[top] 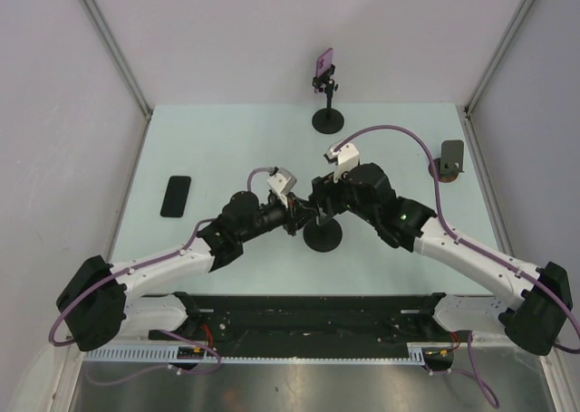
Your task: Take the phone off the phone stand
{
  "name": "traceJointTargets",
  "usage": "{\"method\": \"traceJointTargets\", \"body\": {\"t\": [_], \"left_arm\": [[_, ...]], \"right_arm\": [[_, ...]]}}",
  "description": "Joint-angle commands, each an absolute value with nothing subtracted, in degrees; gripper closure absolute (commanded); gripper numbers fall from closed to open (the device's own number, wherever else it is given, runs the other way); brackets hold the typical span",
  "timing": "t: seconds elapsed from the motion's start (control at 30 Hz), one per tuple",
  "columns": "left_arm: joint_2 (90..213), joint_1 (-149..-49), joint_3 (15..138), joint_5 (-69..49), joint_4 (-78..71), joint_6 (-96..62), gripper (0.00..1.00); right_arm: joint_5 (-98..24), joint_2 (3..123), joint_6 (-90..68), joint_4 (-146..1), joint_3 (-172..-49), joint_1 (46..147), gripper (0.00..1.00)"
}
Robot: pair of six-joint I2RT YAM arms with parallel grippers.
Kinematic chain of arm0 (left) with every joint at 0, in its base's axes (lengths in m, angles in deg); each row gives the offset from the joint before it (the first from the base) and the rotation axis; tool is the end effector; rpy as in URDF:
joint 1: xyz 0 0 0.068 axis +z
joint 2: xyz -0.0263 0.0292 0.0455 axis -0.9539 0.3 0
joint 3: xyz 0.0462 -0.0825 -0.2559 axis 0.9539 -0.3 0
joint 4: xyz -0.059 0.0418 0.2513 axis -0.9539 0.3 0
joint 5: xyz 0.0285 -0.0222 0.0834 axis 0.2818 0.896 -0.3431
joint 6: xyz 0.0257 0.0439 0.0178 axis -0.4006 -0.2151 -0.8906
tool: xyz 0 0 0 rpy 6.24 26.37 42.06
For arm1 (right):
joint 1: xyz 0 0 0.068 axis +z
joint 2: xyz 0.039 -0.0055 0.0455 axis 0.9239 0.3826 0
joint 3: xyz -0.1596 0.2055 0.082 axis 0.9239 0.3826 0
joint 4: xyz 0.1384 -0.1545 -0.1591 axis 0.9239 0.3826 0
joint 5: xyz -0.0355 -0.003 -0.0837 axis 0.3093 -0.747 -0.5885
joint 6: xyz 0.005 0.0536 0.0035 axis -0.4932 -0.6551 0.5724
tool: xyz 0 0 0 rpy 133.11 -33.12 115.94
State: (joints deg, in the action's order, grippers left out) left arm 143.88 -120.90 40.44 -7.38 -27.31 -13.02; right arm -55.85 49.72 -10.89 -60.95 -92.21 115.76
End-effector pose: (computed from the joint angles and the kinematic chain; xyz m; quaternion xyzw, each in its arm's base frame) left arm 0.1736 -0.2057 0.2667 0.2710 0.6925 -0.4134 0.5255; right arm 0.1867 0.1989 0.3309 -0.2437 0.7933 0.1851 0.5263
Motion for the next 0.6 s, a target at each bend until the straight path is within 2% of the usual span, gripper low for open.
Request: {"method": "traceJointTargets", "body": {"t": [0.0, 0.17, 0.57], "left_arm": [[141.09, -120.1, 39.74, -6.4, -30.54, -12.82, 1.0], [140.56, -117.81, 39.65, 0.36, -30.54, -13.17, 1.0], [140.47, -113.59, 38.6, 6.27, -30.45, -11.15, 1.0]], "right_arm": [[-51.54, 46.86, -9.01, -64.22, -93.49, 114.53, 1.0], [-42.59, 45.81, -6.9, -62.64, -93.49, 110.85, 1.0], [-30.01, 44.22, -5.49, -62.46, -91.91, 107.32, 1.0]]}}
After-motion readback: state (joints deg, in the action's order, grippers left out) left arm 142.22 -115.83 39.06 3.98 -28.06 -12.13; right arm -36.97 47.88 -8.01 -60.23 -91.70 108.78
